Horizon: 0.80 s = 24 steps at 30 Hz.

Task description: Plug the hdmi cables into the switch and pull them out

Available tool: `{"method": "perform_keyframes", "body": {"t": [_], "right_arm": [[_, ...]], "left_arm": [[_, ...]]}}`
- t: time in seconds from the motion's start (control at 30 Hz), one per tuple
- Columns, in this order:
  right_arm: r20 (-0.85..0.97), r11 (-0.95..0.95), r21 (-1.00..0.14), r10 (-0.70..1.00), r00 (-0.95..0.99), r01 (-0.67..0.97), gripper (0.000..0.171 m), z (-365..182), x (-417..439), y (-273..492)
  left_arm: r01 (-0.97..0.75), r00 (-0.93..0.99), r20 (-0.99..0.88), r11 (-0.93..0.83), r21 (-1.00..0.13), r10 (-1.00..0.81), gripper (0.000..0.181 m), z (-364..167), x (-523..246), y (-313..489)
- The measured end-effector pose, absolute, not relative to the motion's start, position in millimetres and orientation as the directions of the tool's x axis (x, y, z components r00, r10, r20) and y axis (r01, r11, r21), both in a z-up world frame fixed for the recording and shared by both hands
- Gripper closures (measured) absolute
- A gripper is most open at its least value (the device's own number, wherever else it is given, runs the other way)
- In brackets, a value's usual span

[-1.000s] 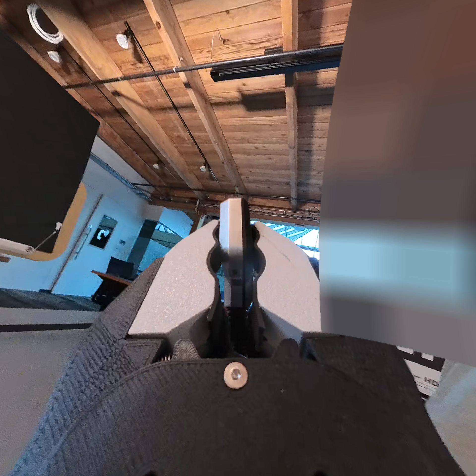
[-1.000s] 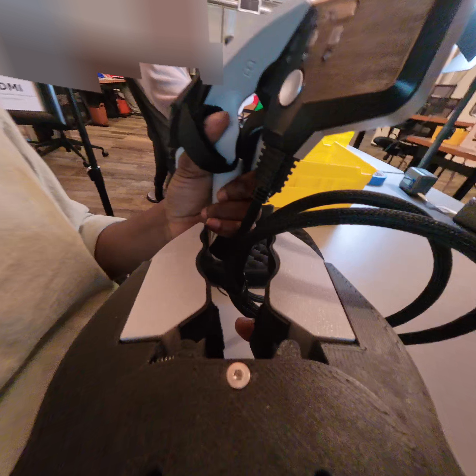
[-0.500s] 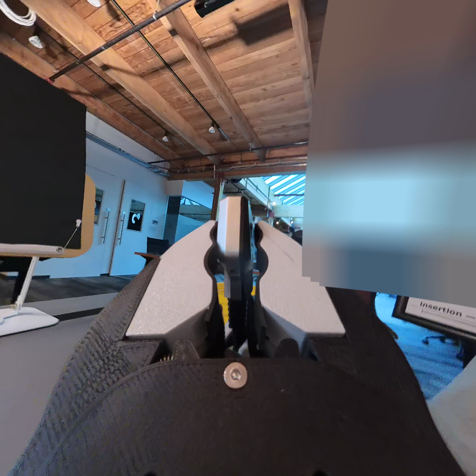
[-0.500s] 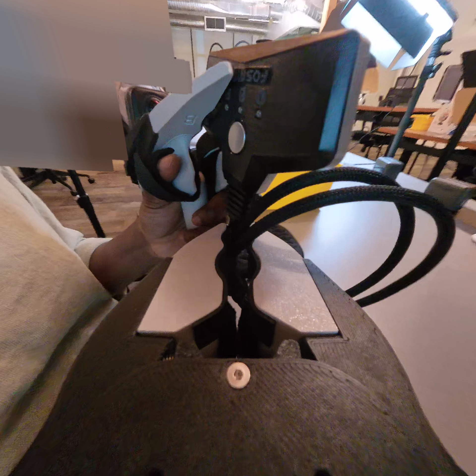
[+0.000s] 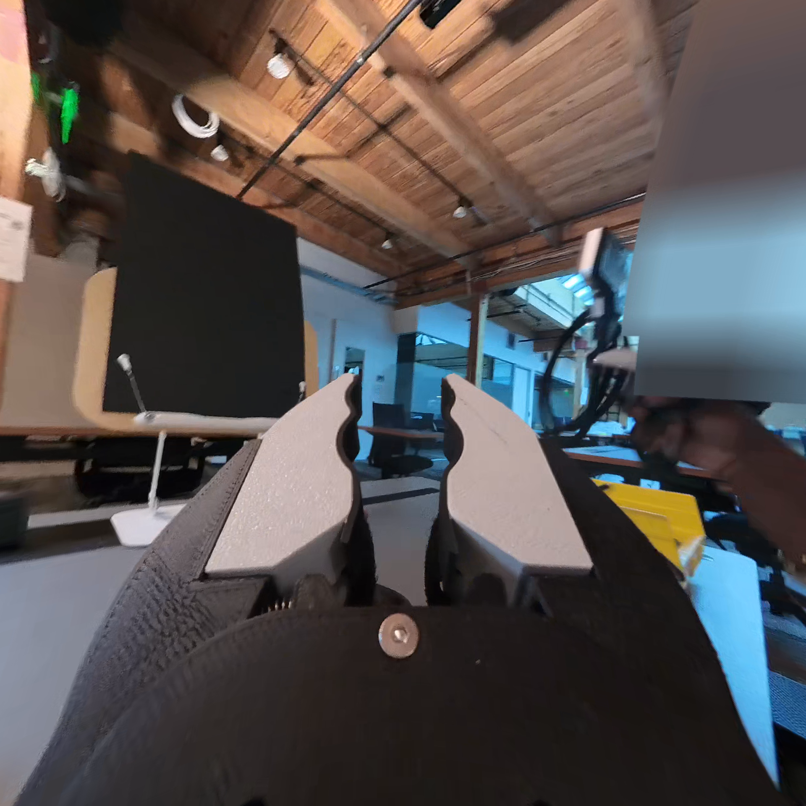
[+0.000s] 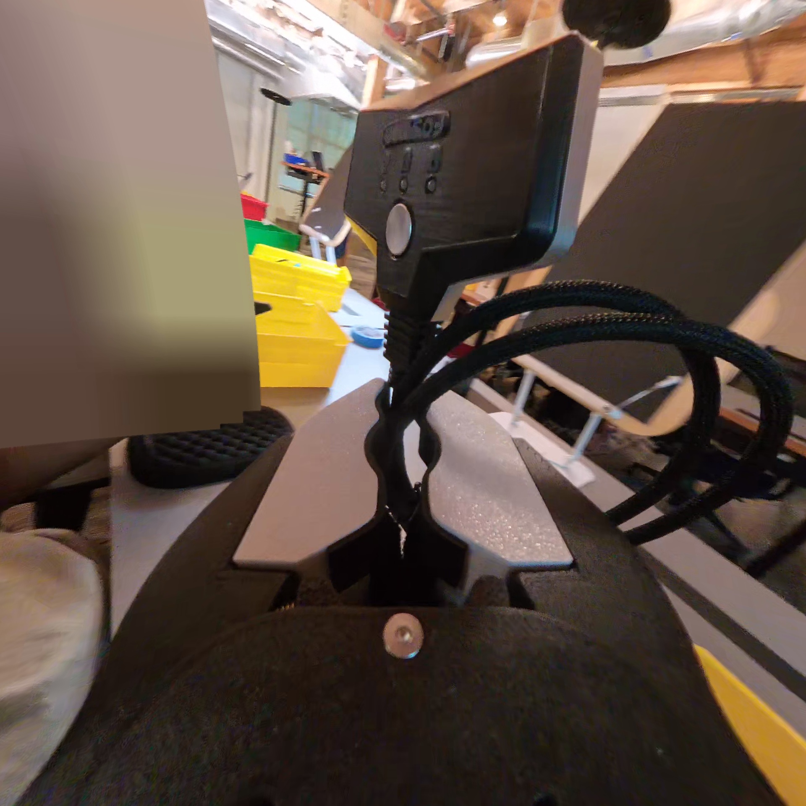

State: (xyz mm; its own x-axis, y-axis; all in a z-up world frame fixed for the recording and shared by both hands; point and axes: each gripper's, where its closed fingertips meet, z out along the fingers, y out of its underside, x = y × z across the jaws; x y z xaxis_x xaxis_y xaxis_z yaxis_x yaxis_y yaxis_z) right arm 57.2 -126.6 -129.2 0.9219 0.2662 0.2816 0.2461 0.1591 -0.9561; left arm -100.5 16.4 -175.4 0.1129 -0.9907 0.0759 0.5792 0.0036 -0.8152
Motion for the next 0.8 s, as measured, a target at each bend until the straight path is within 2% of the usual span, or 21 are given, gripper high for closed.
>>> {"method": "perform_keyframes", "body": {"t": [0.13, 0.33, 0.43, 0.6, 0.67, 0.73, 0.8], "right_arm": [[0.312, 0.096, -0.949, 0.153, 0.938, 0.301, 0.161, -104, 116, -145], [0.422, -0.254, -0.875, 0.014, 0.906, 0.412, 0.160, -157, 232, -146], [0.508, -0.469, -0.751, 0.037, 0.860, 0.464, 0.160, -212, 281, -153], [0.501, -0.746, -0.506, 0.155, 0.851, 0.433, 0.160, -295, 327, -173], [0.468, -0.769, -0.480, 0.183, 0.865, 0.422, 0.159, -310, 332, -177], [0.437, -0.762, -0.503, 0.184, 0.880, 0.409, 0.157, -314, 332, -176], [0.454, -0.785, -0.484, 0.151, 0.878, 0.386, 0.142, -314, 339, -175]], "left_arm": [[0.563, 0.132, 0.112, -0.018, -0.826, -0.985, 0.149, -184, -97, 27], [0.523, 0.152, 0.087, 0.005, -0.853, -0.984, 0.150, -191, -90, 27], [0.512, 0.162, 0.081, 0.014, -0.859, -0.983, 0.151, -192, -89, 28], [0.504, 0.167, 0.091, 0.006, -0.863, -0.982, 0.151, -194, -89, 31], [0.502, 0.168, 0.092, 0.005, -0.865, -0.981, 0.151, -194, -88, 31], [0.499, 0.168, 0.088, 0.008, -0.866, -0.982, 0.151, -194, -87, 31], [0.495, 0.167, 0.085, 0.009, -0.869, -0.982, 0.151, -194, -86, 30]]}}
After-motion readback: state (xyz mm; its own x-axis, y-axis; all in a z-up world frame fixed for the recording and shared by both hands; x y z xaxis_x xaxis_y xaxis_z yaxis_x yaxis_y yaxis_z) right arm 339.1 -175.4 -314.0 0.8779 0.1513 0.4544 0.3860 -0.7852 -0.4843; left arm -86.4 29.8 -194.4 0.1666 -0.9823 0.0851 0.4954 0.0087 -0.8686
